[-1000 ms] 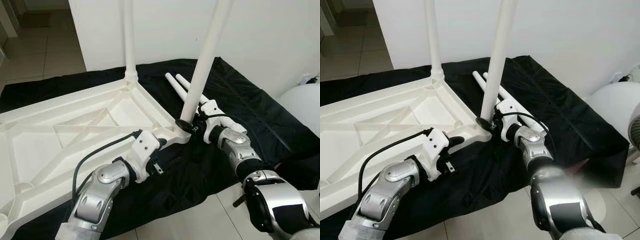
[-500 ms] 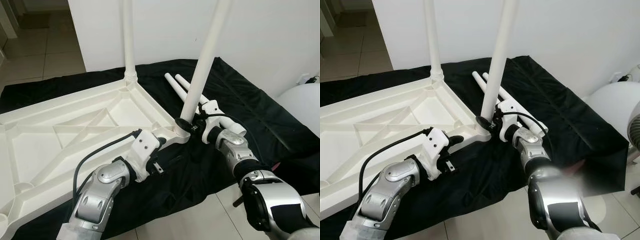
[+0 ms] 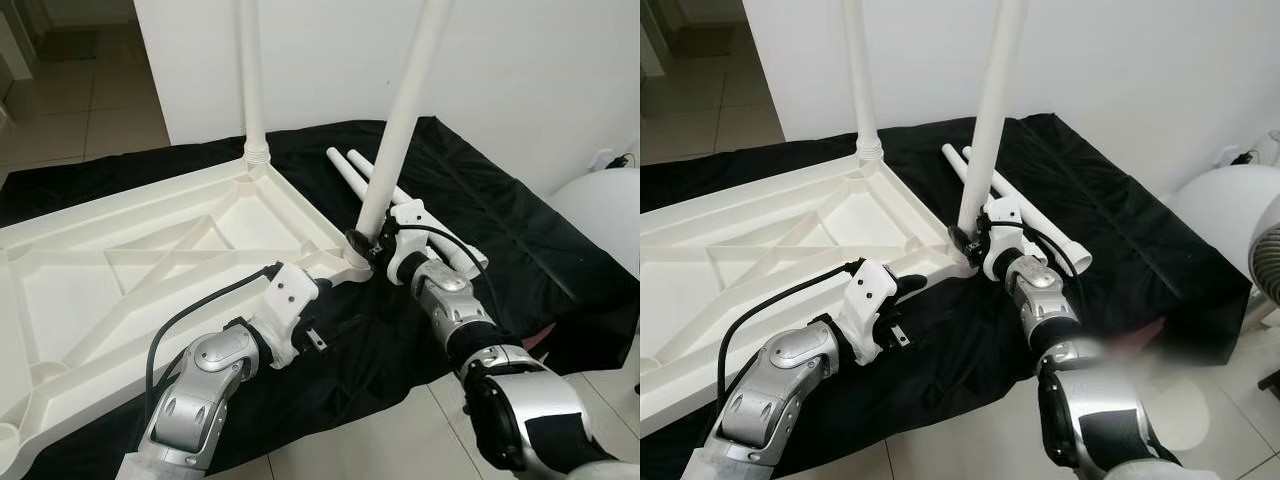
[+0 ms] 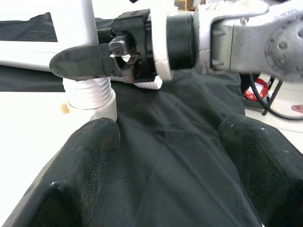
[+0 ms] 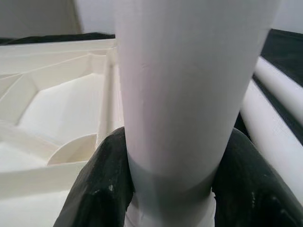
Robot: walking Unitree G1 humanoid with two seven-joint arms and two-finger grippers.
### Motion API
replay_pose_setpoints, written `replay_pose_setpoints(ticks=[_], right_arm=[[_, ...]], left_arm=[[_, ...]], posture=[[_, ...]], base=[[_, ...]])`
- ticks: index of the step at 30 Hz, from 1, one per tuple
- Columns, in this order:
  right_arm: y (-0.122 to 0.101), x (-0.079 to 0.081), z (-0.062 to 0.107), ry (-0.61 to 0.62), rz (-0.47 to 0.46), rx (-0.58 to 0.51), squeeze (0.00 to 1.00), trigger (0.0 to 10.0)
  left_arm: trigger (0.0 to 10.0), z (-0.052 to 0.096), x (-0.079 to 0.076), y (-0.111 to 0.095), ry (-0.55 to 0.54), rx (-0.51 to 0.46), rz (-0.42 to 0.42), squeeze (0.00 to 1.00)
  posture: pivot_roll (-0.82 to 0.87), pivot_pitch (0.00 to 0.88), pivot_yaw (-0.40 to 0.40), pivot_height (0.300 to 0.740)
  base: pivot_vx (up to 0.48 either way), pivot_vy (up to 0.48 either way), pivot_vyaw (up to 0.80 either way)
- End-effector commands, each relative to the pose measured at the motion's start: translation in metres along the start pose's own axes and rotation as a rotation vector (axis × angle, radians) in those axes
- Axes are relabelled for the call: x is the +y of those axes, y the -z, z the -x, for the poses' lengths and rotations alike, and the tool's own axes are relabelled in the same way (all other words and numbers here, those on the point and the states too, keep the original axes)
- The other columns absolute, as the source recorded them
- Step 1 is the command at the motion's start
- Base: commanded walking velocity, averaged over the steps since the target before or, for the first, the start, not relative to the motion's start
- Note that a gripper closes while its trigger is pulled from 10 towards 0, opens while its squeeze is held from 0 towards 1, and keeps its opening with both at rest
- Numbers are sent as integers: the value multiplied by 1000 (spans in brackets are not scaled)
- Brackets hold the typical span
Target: Building children table
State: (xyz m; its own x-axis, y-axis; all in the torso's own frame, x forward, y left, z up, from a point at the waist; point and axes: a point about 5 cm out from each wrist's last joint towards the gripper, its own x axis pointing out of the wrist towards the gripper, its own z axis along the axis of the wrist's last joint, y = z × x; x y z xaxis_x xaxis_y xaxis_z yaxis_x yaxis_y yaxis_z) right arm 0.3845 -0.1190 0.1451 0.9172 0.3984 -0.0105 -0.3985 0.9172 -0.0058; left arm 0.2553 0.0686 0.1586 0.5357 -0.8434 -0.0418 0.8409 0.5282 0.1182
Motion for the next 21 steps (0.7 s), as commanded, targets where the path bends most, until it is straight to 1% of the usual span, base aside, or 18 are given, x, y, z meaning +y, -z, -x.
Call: replay_pose_setpoints(ticks=[1, 2, 3, 4, 5, 6, 7, 8, 9, 10, 11, 12, 13, 15, 16, 17, 18, 21], right_arm=[[19, 3, 5, 105, -85, 56, 0, 10000], [19, 3, 5, 105, -85, 56, 0, 10000], [19, 8, 5, 146, -99, 42, 0, 10000], [19, 8, 5, 146, -99, 42, 0, 10000], [21, 15, 5, 211, -119, 31, 0, 10000], [21, 15, 5, 211, -119, 31, 0, 10000], [22, 19, 6, 225, -140, 26, 0, 10000], [22, 19, 6, 225, -140, 26, 0, 10000], [23, 24, 7, 247, -149, 22, 0, 10000], [23, 24, 7, 247, -149, 22, 0, 10000], [23, 27, 7, 264, -153, 19, 0, 10000], [24, 33, 9, 307, -165, 15, 0, 10000], [24, 33, 9, 307, -165, 15, 0, 10000], [22, 39, 12, 402, -186, -1, 0, 10000], [22, 39, 12, 402, -186, -1, 0, 10000], [20, 44, 12, 417, -195, -13, 0, 10000], [18, 48, 11, 403, -194, -27, 0, 10000], [16, 51, 11, 393, -191, -33, 0, 10000]], left_arm=[[10000, 3, 7, 3, -157, 16, 1, 0], [10000, 3, 7, 3, -157, 16, 1, 0], [10000, 4, 7, 4, -159, 19, 1, 0], [10000, 4, 7, 4, -159, 19, 1, 0], [10000, 4, 7, 4, -161, 21, 0, 0], [10000, 4, 7, 4, -161, 21, 0, 0], [10000, 5, 8, 4, -162, 22, -1, 0], [10000, 5, 8, 4, -162, 22, -1, 0], [10000, 5, 8, 4, -164, 22, -2, 0], [10000, 5, 8, 4, -164, 22, -2, 0], [10000, 5, 8, 4, -165, 22, -2, 0], [10000, 5, 9, 4, -166, 22, -2, 0], [10000, 5, 9, 4, -166, 22, -2, 0], [10000, 5, 9, 5, -168, 22, -4, 0], [10000, 5, 9, 5, -168, 22, -4, 0], [10000, 5, 9, 5, -169, 23, -4, 0], [10000, 5, 9, 5, -169, 23, -4, 0], [10000, 4, 10, 5, -169, 24, -3, 0]], posture=[[2, 40, -39, 740], [2, 40, -39, 740], [2, 39, -41, 740], [2, 39, -41, 740], [4, 37, -44, 740], [4, 37, -44, 740], [4, 35, -45, 740], [4, 35, -45, 740], [4, 33, -45, 740], [4, 33, -45, 740], [4, 33, -45, 740], [3, 29, -49, 740], [3, 29, -49, 740], [2, 26, -50, 740], [2, 26, -50, 740], [2, 24, -49, 740], [-1, 23, -49, 740], [-1, 23, -49, 740]], base=[[0, 0, 0], [0, 0, 0], [0, 0, 0], [0, 0, 0], [0, 0, 0], [0, 0, 0], [0, 0, 0], [0, 0, 0], [0, 0, 0], [0, 0, 0], [0, 0, 0], [0, 0, 0], [0, 0, 0], [0, 0, 0], [0, 0, 0], [0, 0, 0], [0, 0, 0], [0, 0, 0]])
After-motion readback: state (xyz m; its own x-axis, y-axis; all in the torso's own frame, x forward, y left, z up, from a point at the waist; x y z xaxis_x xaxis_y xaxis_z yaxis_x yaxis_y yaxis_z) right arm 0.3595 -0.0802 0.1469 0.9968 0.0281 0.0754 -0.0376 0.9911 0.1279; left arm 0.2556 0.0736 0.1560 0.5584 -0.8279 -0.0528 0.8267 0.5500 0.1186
